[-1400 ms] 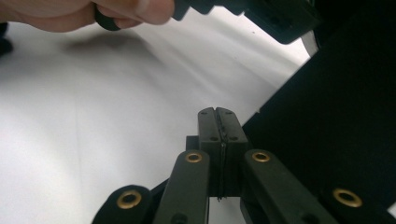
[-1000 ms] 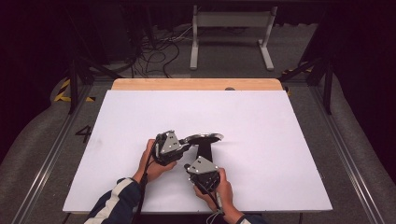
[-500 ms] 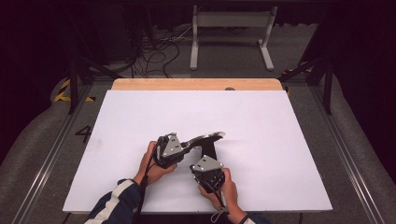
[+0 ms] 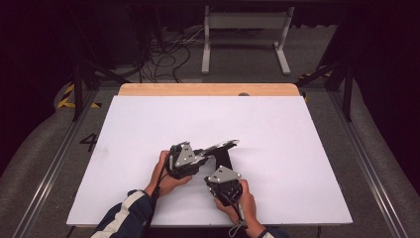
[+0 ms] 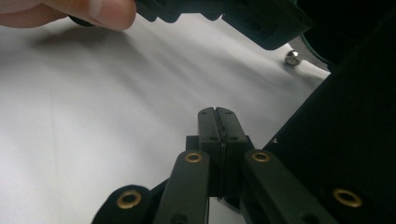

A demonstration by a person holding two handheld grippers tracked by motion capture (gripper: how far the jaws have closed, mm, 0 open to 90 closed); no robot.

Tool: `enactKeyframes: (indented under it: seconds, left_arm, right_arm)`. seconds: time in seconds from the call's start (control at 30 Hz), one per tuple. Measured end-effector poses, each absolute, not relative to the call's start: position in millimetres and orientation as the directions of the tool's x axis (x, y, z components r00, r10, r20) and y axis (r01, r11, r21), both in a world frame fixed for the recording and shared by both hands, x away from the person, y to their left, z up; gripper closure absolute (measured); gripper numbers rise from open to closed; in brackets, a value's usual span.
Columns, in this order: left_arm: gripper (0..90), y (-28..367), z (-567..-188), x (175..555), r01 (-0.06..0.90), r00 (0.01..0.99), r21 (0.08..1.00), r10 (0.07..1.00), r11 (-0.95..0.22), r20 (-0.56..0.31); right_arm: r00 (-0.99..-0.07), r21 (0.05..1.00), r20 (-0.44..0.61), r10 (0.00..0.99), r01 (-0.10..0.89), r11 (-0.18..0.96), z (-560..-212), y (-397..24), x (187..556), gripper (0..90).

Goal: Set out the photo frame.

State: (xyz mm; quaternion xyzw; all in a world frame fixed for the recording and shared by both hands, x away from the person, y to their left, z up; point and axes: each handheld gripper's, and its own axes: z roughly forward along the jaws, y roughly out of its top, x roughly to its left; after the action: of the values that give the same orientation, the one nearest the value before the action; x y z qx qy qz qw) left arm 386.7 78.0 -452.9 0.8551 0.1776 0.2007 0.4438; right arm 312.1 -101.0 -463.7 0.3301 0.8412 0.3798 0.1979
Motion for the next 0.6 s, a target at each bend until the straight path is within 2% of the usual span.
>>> enactKeyframes:
  seconds: [0.43,0.6]
  left_arm:
    - [74.3,65.6,-457.1,393.0,0.093,0.865,0.811,0.451,-0.577,0.221]
    - [74.2,61.9,-458.6,396.0,0.077,0.868,0.801,0.435,-0.594,0.239]
  right_arm:
    - [-0.687,0.769,-0.08,0.722,0.418,0.484,-464.1,-115.3,308.9,90.0]
    - [-0.683,0.768,-0.078,0.726,0.423,0.481,-464.1,-120.0,308.5,90.0]
